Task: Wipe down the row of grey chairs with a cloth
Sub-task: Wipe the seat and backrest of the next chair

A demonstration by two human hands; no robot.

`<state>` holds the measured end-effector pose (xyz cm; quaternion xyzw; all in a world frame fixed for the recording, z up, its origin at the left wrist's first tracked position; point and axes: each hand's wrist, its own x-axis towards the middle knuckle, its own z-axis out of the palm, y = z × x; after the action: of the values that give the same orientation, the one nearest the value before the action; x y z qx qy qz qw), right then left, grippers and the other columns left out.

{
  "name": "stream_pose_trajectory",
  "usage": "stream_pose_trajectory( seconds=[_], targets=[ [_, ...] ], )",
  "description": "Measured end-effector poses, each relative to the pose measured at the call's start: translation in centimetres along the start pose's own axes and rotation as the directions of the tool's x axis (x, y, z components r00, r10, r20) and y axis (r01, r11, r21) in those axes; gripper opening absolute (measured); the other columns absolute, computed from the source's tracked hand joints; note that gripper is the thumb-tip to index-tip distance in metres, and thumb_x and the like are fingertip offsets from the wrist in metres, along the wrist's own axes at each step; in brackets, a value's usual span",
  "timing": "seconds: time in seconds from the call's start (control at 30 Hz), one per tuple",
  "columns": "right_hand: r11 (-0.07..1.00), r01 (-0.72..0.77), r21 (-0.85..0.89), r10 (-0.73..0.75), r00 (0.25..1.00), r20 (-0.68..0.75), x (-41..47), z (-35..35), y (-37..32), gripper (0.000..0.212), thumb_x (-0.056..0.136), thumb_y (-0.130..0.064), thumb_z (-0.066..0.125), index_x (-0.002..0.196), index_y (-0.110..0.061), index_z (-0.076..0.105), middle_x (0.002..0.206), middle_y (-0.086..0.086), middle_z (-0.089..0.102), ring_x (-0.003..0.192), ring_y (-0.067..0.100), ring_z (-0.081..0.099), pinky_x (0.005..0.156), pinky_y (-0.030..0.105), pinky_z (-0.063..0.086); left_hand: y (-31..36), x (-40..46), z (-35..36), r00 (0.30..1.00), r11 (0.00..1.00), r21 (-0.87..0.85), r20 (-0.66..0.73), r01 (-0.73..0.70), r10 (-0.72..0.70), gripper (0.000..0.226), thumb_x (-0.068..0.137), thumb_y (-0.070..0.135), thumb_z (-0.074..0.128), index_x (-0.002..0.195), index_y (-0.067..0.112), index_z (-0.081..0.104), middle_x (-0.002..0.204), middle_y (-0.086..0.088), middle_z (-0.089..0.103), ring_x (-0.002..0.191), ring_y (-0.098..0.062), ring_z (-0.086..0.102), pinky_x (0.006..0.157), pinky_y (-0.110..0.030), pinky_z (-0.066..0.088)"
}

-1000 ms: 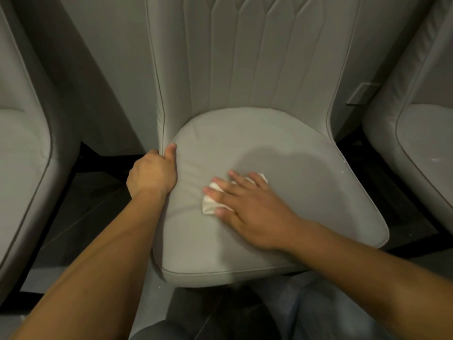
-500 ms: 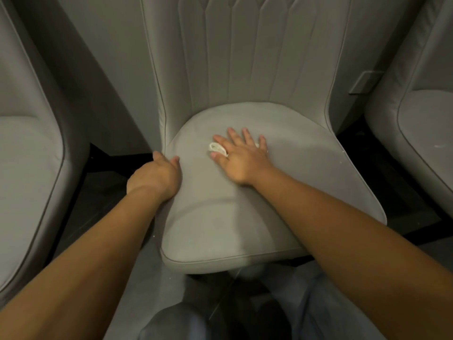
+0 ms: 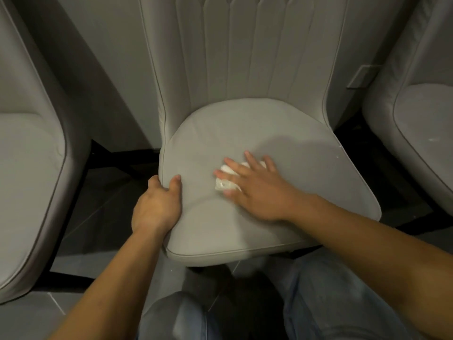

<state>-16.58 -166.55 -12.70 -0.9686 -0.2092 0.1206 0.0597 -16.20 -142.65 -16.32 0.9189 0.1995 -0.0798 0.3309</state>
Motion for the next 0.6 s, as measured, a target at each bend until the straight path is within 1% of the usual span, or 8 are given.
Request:
stream_pose_trajectory(
  seconds=[0.07, 0.13, 0.23, 0.3, 0.37, 0.43, 0.53, 0.6],
  targets=[
    [0.999, 0.017, -0.041, -0.017, 1.0, 0.0, -4.4, 0.7, -0.8, 0.064, 0.091, -0.071, 0.001, 0.153, -0.052, 0.002, 0.166, -0.015, -0.002, 0.153, 0.031, -0.005, 0.117, 0.061, 0.0, 0.0, -0.2, 0.0, 1.0, 1.0, 0.007, -0.022, 0.005, -0.005, 0.069, 0.09, 0.073, 0.026, 0.136, 0.024, 0.04, 0.113, -0.009, 0.06, 0.087, -0.024, 0.047, 0.074, -0.039, 0.038],
    [0.997, 0.034, -0.066, -0.033, 0.999, 0.019, -8.1, 1.4, -1.2, 0.064, 0.091, -0.075, 0.003, 0.151, -0.055, -0.006, 0.165, -0.017, -0.009, 0.152, 0.03, -0.013, 0.117, 0.06, -0.004, 0.0, -0.4, 0.0, 0.999, 1.0, 0.014, -0.034, 0.015, -0.015, 0.069, 0.09, 0.073, 0.025, 0.135, 0.024, 0.04, 0.102, -0.005, 0.056, 0.085, -0.024, 0.047, 0.072, -0.039, 0.037],
    [0.998, 0.016, -0.066, -0.014, 0.999, 0.03, -9.8, 1.6, -0.5, 0.062, 0.089, -0.08, -0.001, 0.146, -0.062, -0.013, 0.161, -0.022, -0.019, 0.15, 0.026, -0.021, 0.116, 0.06, -0.01, 0.1, -0.3, 0.0, 0.999, 1.0, 0.024, -0.036, 0.01, -0.009, 0.068, 0.091, 0.073, 0.025, 0.134, 0.023, 0.04, 0.095, -0.001, 0.05, 0.083, -0.023, 0.047, 0.071, -0.039, 0.037],
    [0.998, -0.045, -0.049, 0.045, 0.999, 0.008, -8.1, 1.1, 0.4, 0.06, 0.087, -0.079, -0.005, 0.144, -0.064, -0.011, 0.162, -0.021, -0.014, 0.152, 0.025, -0.015, 0.114, 0.062, -0.008, 0.1, -0.2, 0.0, 0.999, 1.0, 0.013, -0.038, 0.016, -0.015, 0.069, 0.09, 0.073, 0.025, 0.134, 0.022, 0.041, 0.096, -0.001, 0.051, 0.082, -0.023, 0.046, 0.071, -0.038, 0.036],
    [0.991, -0.133, -0.025, 0.132, 0.991, -0.018, -4.9, 0.4, 2.0, 0.061, 0.087, -0.078, -0.001, 0.147, -0.063, -0.005, 0.165, -0.018, -0.004, 0.153, 0.025, -0.006, 0.113, 0.065, -0.003, 0.0, -0.1, 0.0, 0.999, 1.0, -0.001, -0.038, 0.031, -0.031, 0.071, 0.09, 0.075, 0.025, 0.135, 0.022, 0.041, 0.098, -0.002, 0.053, 0.082, -0.021, 0.045, 0.07, -0.037, 0.035],
    [0.979, -0.204, -0.015, 0.203, 0.978, -0.047, -1.1, -0.4, 4.1, 0.061, 0.089, -0.076, 0.005, 0.148, -0.06, 0.001, 0.166, -0.015, 0.001, 0.153, 0.027, -0.001, 0.113, 0.068, 0.002, 0.0, 0.0, 0.1, 0.998, 0.999, 0.003, -0.042, 0.043, -0.043, 0.073, 0.089, 0.076, 0.025, 0.136, 0.022, 0.041, 0.1, -0.003, 0.055, 0.083, -0.021, 0.044, 0.071, -0.037, 0.034],
    [0.971, -0.236, -0.033, 0.234, 0.971, -0.054, 4.4, -1.6, 7.6, 0.061, 0.092, -0.075, 0.01, 0.15, -0.056, 0.004, 0.166, -0.012, 0.003, 0.153, 0.031, 0.003, 0.112, 0.069, 0.003, 0.1, 0.1, 0.1, 0.998, 0.999, 0.019, -0.037, 0.046, -0.046, 0.074, 0.089, 0.077, 0.023, 0.134, 0.022, 0.042, 0.097, -0.001, 0.052, 0.084, -0.022, 0.045, 0.071, -0.038, 0.035],
    [0.96, -0.278, -0.035, 0.274, 0.958, -0.085, 7.1, -2.6, 9.8, 0.063, 0.095, -0.072, 0.016, 0.153, -0.05, 0.005, 0.167, -0.007, 0.005, 0.152, 0.031, 0.004, 0.113, 0.07, 0.004, 0.1, 0.2, 0.1, 0.998, 0.998, 0.028, -0.036, 0.05, -0.049, 0.074, 0.088, 0.077, 0.023, 0.133, 0.022, 0.042, 0.099, -0.002, 0.054, 0.085, -0.023, 0.046, 0.072, -0.038, 0.035]
  ],
)
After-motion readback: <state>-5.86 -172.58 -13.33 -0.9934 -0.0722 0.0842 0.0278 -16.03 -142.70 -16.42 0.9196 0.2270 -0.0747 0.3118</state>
